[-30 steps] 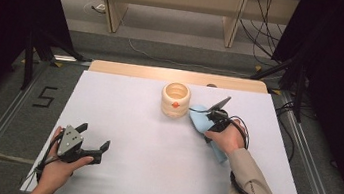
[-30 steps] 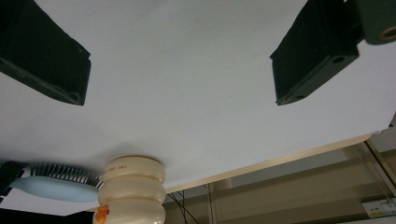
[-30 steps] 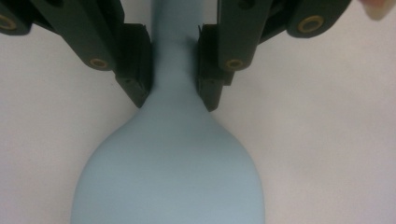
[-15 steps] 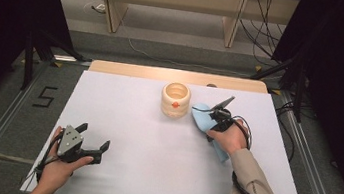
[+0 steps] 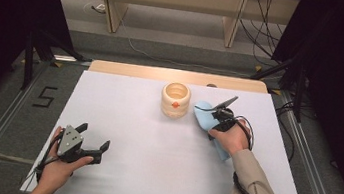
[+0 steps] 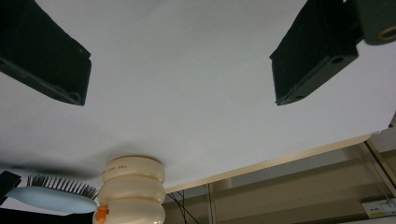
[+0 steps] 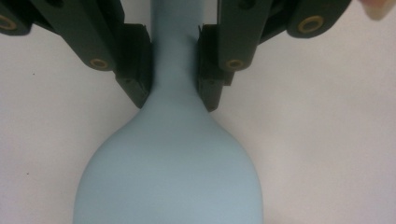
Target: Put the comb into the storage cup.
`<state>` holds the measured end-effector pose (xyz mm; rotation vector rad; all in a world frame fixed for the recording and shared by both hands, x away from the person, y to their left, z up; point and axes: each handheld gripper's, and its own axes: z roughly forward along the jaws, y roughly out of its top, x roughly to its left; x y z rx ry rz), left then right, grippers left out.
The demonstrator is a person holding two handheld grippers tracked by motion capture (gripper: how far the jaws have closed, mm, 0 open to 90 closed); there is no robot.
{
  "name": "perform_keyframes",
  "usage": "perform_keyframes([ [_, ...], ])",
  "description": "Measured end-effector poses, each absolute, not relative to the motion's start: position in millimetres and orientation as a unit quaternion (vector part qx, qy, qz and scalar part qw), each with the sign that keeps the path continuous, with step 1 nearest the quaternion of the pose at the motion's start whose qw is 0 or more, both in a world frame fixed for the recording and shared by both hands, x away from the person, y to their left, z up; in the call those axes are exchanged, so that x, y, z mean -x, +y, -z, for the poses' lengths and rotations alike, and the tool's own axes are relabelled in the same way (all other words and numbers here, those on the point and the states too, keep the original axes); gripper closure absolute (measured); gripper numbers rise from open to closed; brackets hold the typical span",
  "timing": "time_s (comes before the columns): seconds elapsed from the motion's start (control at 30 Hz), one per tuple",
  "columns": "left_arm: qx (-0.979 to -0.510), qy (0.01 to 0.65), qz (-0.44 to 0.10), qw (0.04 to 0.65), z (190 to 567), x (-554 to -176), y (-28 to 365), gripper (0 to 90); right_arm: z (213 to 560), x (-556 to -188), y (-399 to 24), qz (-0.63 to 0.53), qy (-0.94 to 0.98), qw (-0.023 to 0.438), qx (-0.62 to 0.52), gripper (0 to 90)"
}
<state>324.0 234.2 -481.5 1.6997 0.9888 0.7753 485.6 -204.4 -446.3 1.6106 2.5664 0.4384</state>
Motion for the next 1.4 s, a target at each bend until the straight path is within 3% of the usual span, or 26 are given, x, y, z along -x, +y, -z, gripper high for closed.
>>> perform_keyframes([
  [0.73,-0.699,0.408,-0.319,0.493,481,-324,234,4.2,435,-475,-207,-0.187,0.822,0.061,-0.535,70.4],
  [1.4,-0.698,0.41,-0.317,0.494,481,-324,234,4.9,423,-465,-206,-0.248,0.805,0.112,-0.527,70.4],
])
